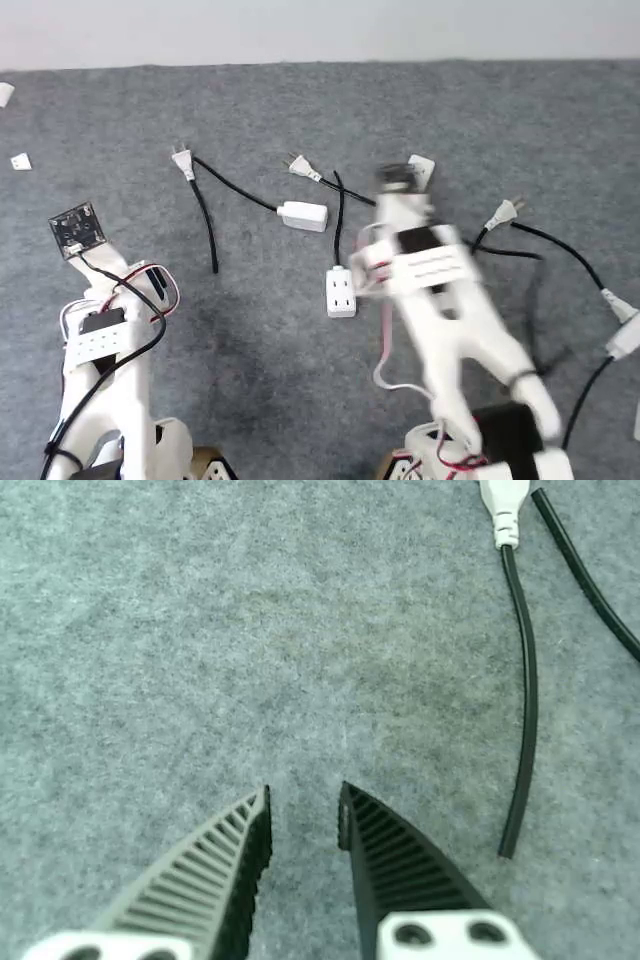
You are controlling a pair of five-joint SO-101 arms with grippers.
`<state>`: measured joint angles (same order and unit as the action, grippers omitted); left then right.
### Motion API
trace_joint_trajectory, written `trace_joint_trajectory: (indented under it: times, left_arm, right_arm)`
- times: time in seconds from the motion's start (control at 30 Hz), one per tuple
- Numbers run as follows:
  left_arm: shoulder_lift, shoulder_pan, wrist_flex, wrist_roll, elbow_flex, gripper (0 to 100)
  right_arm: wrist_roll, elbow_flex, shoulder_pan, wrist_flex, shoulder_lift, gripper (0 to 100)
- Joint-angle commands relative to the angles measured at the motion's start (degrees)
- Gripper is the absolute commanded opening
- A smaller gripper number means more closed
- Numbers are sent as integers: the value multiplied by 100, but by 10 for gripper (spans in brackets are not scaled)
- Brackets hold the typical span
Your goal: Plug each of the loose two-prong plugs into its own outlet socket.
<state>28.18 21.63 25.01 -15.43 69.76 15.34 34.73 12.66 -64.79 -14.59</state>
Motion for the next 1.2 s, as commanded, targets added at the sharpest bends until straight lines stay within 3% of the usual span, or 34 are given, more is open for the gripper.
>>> trace_joint_trajectory:
  times: [0.0,0.27,0.5,0.7,0.9,1.17]
  left_arm:
    - [53,0,18,53,-277,104]
    - [53,9,18,53,-286,104]
    - [53,0,18,53,-286,104]
    - [53,26,18,53,-259,104]
    - [53,0,18,53,-259,104]
    - [53,0,18,53,-268,104]
  right_arm:
    - [88,-264,-1024,-233,-892,169]
    - [185,1231,-1851,945,-1798,140]
    - [237,1345,-1895,1525,-1508,140]
    - [387,1248,-2299,2730,-804,140]
    - [404,158,-2607,3037,699,140]
    - [413,-2462,-2730,2290,2985,140]
